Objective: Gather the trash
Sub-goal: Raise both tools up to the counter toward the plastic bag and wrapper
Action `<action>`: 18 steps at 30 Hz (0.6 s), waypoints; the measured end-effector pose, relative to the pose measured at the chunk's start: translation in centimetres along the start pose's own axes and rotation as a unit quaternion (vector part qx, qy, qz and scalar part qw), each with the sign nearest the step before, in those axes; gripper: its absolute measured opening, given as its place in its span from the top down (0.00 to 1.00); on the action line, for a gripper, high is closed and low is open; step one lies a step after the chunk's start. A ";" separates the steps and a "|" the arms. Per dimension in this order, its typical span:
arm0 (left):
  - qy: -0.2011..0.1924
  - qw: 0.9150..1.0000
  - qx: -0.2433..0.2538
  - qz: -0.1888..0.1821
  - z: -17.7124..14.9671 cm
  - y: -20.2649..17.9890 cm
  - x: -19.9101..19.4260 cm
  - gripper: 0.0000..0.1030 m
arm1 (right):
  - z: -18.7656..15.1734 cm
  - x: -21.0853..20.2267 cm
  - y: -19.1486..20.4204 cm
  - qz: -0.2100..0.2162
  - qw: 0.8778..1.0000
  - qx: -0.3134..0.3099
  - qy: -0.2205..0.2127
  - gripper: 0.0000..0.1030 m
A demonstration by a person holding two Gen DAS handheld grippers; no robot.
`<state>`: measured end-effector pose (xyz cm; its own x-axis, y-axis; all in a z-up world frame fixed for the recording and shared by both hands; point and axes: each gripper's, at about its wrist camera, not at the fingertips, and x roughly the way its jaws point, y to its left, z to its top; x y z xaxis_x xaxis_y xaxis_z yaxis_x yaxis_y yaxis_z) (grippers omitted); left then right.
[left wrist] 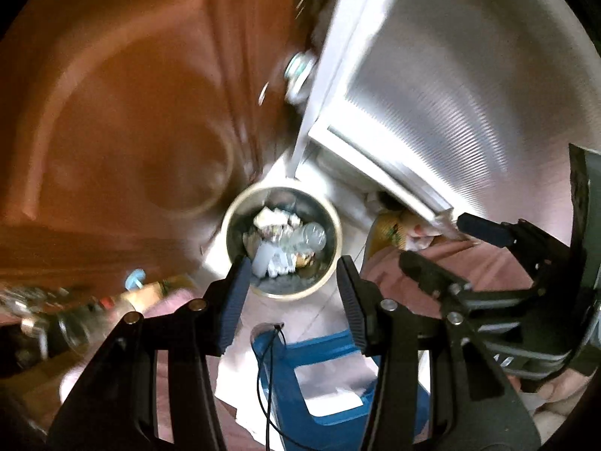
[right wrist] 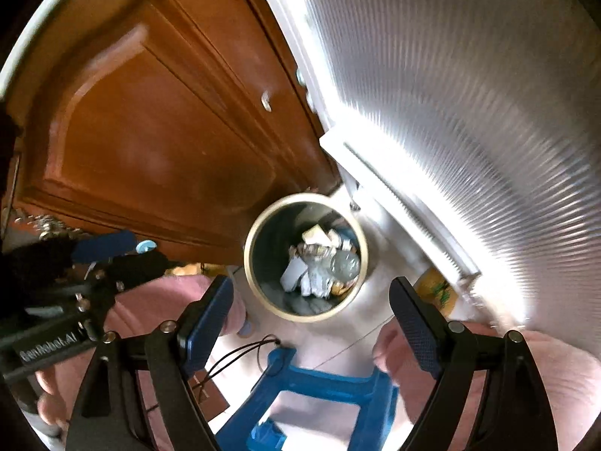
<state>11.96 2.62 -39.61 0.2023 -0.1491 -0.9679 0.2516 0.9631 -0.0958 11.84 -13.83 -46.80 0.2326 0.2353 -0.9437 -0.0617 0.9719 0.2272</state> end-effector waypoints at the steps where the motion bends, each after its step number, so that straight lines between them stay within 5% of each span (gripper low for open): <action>1: -0.007 1.000 0.008 0.002 0.2 -0.4 -0.8 0.57 | 0.0 -1.2 0.3 -0.003 1.000 -0.006 -0.013 0.16; 6: -0.065 0.996 0.064 0.011 1.5 -3.4 -8.1 0.57 | 0.2 -8.1 2.4 -0.055 0.992 -0.069 -0.095 0.16; 12: -0.104 0.991 0.084 -0.007 3.6 -4.9 -15.3 0.56 | 1.7 -15.8 3.7 -0.055 0.982 -0.097 -0.151 0.17; 13: -0.107 0.991 0.083 -0.011 3.8 -5.0 -16.2 0.56 | 1.8 -16.8 3.8 -0.054 0.981 -0.098 -0.157 0.25; 18: -0.134 0.987 0.087 -0.028 6.2 -5.5 -21.6 0.56 | 3.2 -21.1 2.6 0.016 0.989 -0.057 -0.138 0.33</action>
<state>12.02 -0.85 -16.76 0.4203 -0.2774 -0.8639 0.4232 0.9022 -0.0838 9.83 -16.20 -25.52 0.4830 0.2744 -0.8315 -0.1787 0.9605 0.2131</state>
